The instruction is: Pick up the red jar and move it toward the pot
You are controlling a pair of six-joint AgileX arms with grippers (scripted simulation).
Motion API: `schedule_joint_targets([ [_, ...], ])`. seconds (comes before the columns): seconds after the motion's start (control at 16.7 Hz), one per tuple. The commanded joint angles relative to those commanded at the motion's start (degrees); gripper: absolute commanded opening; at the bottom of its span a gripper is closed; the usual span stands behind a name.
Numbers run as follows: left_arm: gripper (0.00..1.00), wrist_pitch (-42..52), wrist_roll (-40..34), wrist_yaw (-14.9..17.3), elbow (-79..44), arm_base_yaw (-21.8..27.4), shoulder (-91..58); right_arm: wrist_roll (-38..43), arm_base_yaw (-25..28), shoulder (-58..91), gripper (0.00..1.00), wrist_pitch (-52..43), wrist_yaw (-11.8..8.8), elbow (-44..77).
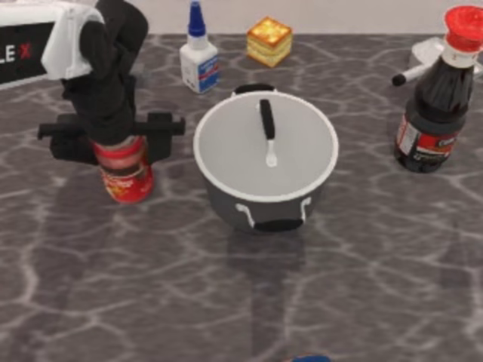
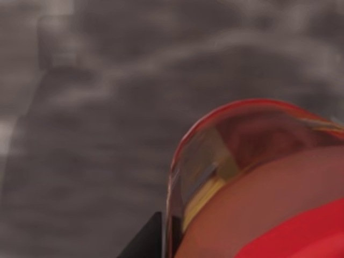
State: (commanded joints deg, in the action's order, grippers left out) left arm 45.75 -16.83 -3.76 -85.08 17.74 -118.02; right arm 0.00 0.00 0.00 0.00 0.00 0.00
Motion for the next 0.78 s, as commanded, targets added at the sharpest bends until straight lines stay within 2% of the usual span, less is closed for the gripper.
schedule_joint_targets([
  [0.72,0.98,0.0,0.0,0.0,0.0,0.0,0.0,0.0,0.0,0.0,1.00,0.0,0.0,0.0],
  [0.78,1.00,0.0,0.0,0.0,0.0,0.0,0.0,0.0,0.0,0.0,1.00,0.0,0.0,0.0],
])
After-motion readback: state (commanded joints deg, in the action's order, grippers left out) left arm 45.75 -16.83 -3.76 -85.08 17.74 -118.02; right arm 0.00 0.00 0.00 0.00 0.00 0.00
